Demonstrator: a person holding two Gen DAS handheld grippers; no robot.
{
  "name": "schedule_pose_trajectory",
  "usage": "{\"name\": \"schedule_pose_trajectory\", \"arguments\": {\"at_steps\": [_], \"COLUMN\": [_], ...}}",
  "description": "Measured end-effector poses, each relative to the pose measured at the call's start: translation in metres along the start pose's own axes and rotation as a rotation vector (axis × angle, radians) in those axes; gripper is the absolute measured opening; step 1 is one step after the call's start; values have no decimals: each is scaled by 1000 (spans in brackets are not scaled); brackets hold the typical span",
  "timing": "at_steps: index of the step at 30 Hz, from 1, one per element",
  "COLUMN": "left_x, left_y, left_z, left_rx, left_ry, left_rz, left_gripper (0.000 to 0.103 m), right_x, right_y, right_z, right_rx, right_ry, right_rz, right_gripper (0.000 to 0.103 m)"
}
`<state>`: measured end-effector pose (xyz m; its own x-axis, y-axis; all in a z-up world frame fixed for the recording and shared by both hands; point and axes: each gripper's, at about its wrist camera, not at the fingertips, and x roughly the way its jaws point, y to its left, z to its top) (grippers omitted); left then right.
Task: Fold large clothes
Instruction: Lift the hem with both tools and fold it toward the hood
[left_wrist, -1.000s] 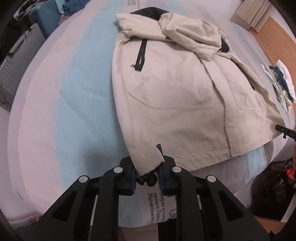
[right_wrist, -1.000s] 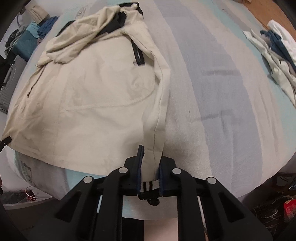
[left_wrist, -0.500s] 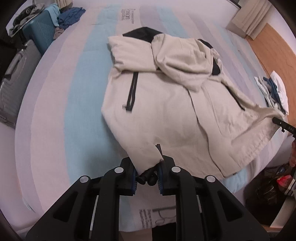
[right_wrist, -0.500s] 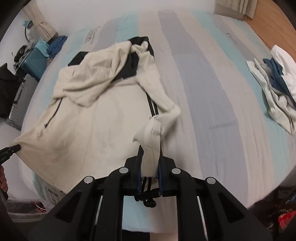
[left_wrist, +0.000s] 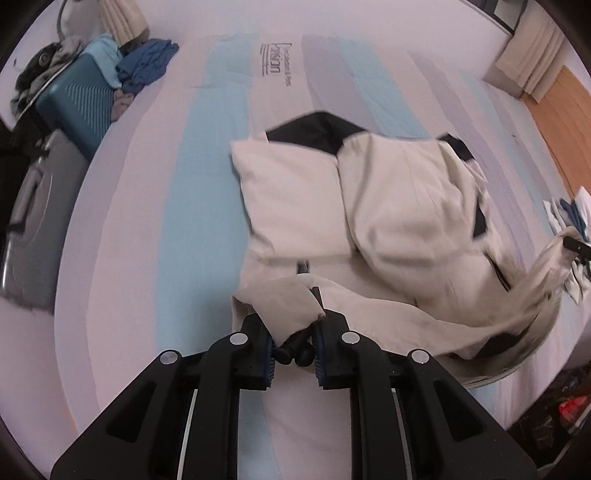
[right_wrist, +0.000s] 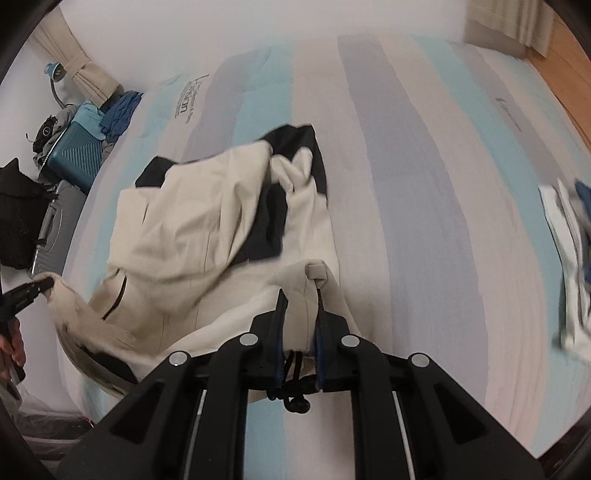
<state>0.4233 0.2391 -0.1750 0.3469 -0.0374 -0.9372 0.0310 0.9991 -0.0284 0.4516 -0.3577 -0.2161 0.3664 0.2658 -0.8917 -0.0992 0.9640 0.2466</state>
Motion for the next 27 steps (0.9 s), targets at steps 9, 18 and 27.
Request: {"name": "schedule_pose_trajectory", "arguments": {"at_steps": [9,18,27], "left_x": [57,97,143], "left_y": [23,40,48], "left_z": [99,167,209], "left_rx": [17,22,-7], "left_ry": [3,40,98], "left_rz": [-20,-57,-76], "left_gripper": [14,14,14], "right_x": [48,96,145], "right_y": [-2,1,-2], "right_z": [94,160,200], "right_rx": [16,9,21], "right_ry": [-13,7,66], "right_rz": [-40,-85,-114], "right_gripper": [10,10,10]}}
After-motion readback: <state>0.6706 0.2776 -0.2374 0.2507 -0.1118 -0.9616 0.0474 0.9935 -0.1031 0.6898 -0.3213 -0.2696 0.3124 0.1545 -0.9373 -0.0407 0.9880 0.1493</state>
